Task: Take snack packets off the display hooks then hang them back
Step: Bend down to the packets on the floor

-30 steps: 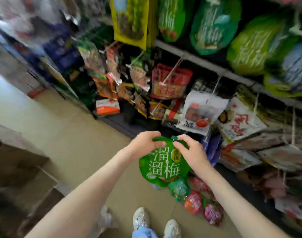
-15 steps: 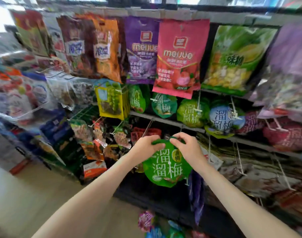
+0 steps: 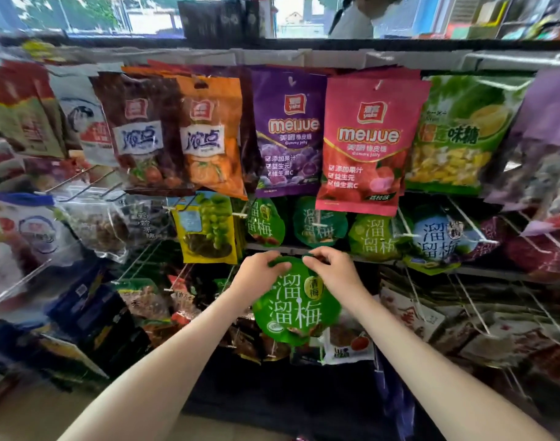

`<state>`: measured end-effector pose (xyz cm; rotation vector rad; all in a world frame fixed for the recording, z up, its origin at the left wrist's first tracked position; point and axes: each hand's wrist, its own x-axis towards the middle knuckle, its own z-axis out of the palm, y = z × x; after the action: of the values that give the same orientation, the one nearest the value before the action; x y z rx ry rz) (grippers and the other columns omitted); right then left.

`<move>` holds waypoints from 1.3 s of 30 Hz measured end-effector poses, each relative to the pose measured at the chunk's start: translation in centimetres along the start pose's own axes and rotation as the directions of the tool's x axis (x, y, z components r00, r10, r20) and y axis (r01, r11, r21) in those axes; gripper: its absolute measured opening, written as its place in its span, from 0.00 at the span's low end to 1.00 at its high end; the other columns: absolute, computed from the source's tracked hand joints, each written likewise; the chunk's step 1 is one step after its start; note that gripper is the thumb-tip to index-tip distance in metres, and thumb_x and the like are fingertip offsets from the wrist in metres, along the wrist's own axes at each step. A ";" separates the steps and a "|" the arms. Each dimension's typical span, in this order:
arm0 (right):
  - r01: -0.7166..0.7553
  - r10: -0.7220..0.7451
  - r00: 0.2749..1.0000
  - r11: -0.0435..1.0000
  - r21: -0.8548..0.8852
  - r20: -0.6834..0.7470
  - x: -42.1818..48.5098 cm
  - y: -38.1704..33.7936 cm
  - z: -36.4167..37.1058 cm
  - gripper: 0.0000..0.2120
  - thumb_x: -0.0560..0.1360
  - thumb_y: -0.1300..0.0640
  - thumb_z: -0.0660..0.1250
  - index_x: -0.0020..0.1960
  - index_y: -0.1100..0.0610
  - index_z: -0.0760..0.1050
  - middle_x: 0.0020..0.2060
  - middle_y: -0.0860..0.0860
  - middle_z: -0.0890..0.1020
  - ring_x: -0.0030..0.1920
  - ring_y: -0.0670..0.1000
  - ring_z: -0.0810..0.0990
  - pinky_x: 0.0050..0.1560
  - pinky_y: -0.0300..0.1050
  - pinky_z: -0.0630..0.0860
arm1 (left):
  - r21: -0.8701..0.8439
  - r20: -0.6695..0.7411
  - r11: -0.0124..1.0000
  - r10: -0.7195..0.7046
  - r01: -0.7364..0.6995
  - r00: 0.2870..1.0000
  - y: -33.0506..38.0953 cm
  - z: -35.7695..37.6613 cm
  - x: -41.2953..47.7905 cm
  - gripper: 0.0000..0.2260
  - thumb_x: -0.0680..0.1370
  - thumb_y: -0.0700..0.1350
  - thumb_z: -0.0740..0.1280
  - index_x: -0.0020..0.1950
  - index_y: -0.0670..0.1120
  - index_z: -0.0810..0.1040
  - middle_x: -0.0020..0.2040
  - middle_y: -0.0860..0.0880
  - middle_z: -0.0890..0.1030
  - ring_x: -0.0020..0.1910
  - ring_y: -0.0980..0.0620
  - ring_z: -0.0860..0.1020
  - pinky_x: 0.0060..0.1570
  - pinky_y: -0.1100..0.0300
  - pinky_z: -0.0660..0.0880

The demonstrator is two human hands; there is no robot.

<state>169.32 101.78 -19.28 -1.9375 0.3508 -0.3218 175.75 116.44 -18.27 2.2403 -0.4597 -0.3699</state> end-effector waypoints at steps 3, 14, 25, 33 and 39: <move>-0.001 0.001 1.000 1.000 0.003 0.008 1.4 -1.2 2.7 0.03 0.75 0.56 0.67 0.45 0.54 0.77 0.41 0.50 0.80 0.44 0.48 0.79 0.47 0.44 0.73 | -0.048 -0.059 0.999 -0.003 0.000 0.998 -1.7 -1.7 0.4 0.21 0.78 0.51 0.65 0.68 0.43 0.71 0.48 0.47 0.77 0.40 0.52 0.75 0.44 0.52 0.76; -0.088 0.087 0.996 0.987 0.134 0.015 7.2 -4.2 10.3 0.05 0.72 0.57 0.71 0.38 0.53 0.77 0.39 0.51 0.82 0.43 0.50 0.81 0.48 0.47 0.77 | -0.408 -0.300 0.908 -0.233 0.097 0.925 -7.1 -6.4 4.3 0.22 0.74 0.56 0.69 0.61 0.43 0.76 0.49 0.48 0.83 0.44 0.50 0.81 0.43 0.57 0.78; 0.023 -0.005 0.998 0.960 0.280 -0.066 10.7 -4.2 11.4 0.07 0.73 0.61 0.69 0.39 0.52 0.76 0.38 0.50 0.80 0.43 0.51 0.79 0.47 0.45 0.75 | -0.408 -0.382 0.913 -0.190 0.019 0.904 -7.4 -7.7 8.3 0.29 0.73 0.58 0.69 0.67 0.43 0.72 0.56 0.46 0.80 0.52 0.48 0.78 0.55 0.52 0.76; 0.135 -0.122 0.991 0.947 0.291 -0.060 12.0 -3.3 11.6 0.08 0.74 0.65 0.66 0.40 0.53 0.75 0.35 0.48 0.79 0.39 0.47 0.78 0.43 0.40 0.73 | -0.349 -0.450 0.935 -0.102 -0.069 0.887 -7.9 -6.6 10.3 0.26 0.75 0.56 0.67 0.68 0.42 0.71 0.33 0.58 0.72 0.31 0.60 0.70 0.34 0.64 0.70; 0.174 -0.156 0.984 0.953 0.246 -0.088 12.6 -1.4 11.9 0.10 0.76 0.65 0.64 0.42 0.51 0.74 0.38 0.46 0.79 0.39 0.42 0.78 0.43 0.36 0.73 | -0.206 -0.532 0.972 -0.014 -0.113 0.847 -8.7 -5.5 10.5 0.26 0.76 0.57 0.65 0.68 0.42 0.71 0.43 0.53 0.77 0.35 0.57 0.74 0.38 0.59 0.71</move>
<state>185.61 107.46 -21.73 -1.7092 0.1811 -0.5181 189.12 120.82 -22.59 1.9844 -0.1642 0.2237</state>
